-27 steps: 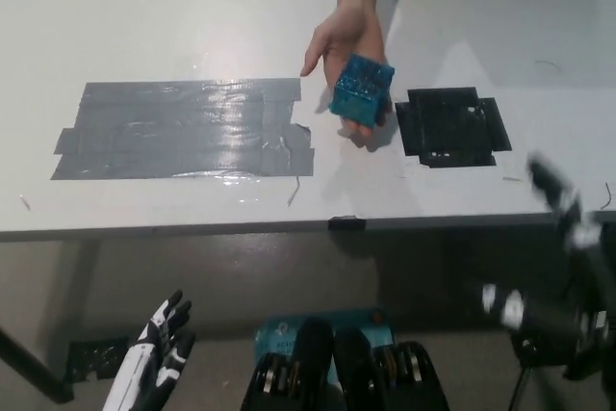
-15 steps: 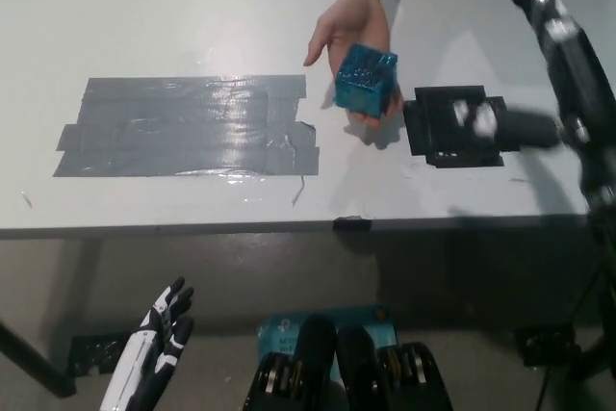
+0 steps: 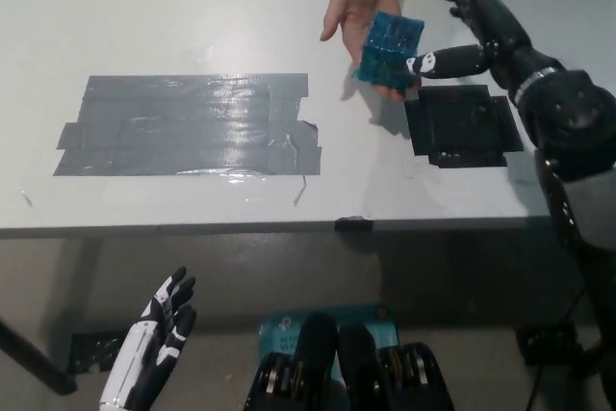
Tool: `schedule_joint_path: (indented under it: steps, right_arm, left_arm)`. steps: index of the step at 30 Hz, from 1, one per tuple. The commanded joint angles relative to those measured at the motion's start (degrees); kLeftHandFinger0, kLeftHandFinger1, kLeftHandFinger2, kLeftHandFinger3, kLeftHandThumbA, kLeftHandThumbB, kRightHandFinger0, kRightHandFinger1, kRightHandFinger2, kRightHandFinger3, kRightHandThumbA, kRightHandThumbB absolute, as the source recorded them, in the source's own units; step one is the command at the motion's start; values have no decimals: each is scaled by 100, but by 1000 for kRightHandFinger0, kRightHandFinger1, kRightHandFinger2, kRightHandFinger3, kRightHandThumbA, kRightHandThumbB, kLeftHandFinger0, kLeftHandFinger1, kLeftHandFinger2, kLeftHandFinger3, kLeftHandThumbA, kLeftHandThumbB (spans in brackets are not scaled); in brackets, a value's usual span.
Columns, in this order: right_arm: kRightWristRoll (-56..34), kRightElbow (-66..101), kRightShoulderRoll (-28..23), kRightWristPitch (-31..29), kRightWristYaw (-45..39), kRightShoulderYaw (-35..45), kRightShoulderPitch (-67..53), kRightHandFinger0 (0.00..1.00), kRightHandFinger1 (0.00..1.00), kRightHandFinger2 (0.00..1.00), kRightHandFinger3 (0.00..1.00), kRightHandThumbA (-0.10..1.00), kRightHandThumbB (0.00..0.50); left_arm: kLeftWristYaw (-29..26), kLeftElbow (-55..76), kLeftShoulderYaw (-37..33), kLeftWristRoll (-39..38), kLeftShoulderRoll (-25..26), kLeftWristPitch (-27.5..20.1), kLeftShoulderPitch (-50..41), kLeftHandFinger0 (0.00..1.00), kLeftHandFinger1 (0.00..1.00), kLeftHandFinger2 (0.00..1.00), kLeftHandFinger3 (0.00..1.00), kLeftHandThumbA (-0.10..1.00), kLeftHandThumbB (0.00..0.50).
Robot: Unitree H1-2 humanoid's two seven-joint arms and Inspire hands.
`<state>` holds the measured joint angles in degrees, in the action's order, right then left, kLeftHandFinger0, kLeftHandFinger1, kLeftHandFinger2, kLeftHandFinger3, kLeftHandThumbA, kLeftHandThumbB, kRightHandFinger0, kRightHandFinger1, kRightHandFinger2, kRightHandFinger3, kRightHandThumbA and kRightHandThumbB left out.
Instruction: A person hands a rubik's cube to the robot and rhe robot picks it up with its right hand and places it on the black spot on the desk infron tof it
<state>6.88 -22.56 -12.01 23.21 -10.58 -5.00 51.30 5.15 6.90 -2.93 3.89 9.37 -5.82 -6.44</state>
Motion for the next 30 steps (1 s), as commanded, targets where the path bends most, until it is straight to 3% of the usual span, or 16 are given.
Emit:
schedule_joint_path:
  steps: [1,11,13,15,16,17,18,19,20,21,22,23,25,27,30]
  right_arm:
    - [-7,-227,24,89,-104,-71,564,1000,1000,1000,1000,1000,500]
    - [40,-500,-44,-123,-199,-273,754,1000,1000,1000,1000,1000,500]
    - [21,-495,-103,-280,-280,-303,752,1000,1000,1000,1000,960,500]
    - [112,-476,-174,-243,-332,-399,776,1000,1000,1000,1000,851,500]
    - [292,-474,-258,-178,-365,-566,819,1000,1000,1000,1000,765,474]
    - [497,-490,-349,-76,-386,-758,872,1000,1000,1000,1000,609,415]
    - [548,-503,-384,-9,-395,-834,895,1000,1000,1000,1000,569,426]
    - [607,-551,-404,227,-388,-929,938,599,605,674,761,245,376]
    - [649,-576,-436,212,-384,-1000,941,336,388,398,424,74,309]
    - [706,-601,-472,115,-362,-1060,923,125,228,295,281,-65,319]
    - [725,-614,-491,52,-326,-1078,907,12,197,403,265,-99,306]
    - [732,-618,-503,17,-292,-1085,888,2,255,483,324,-100,295]
    - [807,-541,-529,7,-210,-1108,831,4,447,822,708,-100,224]
    - [867,-503,-549,-104,-146,-1111,818,64,611,883,838,-100,196]
    - [889,-420,-560,-230,-70,-1038,772,91,627,879,886,-100,181]
  left_arm:
    - [77,162,-25,21,53,-46,73,1000,1000,1000,1000,867,317]
    - [124,109,-22,-12,110,-61,161,1000,1000,1000,1000,868,327]
    - [133,138,-22,-25,108,-23,168,1000,1000,1000,1000,864,328]
    - [145,149,-19,-31,97,-6,181,1000,1000,1000,1000,851,324]
    - [140,144,-16,-2,97,-26,201,1000,1000,1000,1000,847,313]
    - [131,135,-15,20,94,-48,218,1000,1000,1000,1000,842,316]
    - [139,146,-14,9,97,-25,218,1000,1000,1000,1000,841,316]
    - [148,148,-9,-6,102,-10,214,1000,1000,1000,1000,841,321]
    - [156,147,-9,-9,110,0,222,1000,1000,1000,1000,841,323]
    - [156,147,-9,-8,109,10,233,1000,1000,1000,1000,840,327]
    - [158,158,-8,-3,113,33,251,1000,1000,1000,1000,840,327]
    - [160,177,-11,4,114,58,260,1000,1000,1000,1000,840,326]
    - [161,183,-18,-26,90,46,261,1000,1000,1000,1000,831,325]
    - [166,158,-17,-29,98,21,293,1000,1000,1000,1000,818,317]
    - [171,141,-25,-23,99,32,311,1000,1000,1000,1000,812,308]
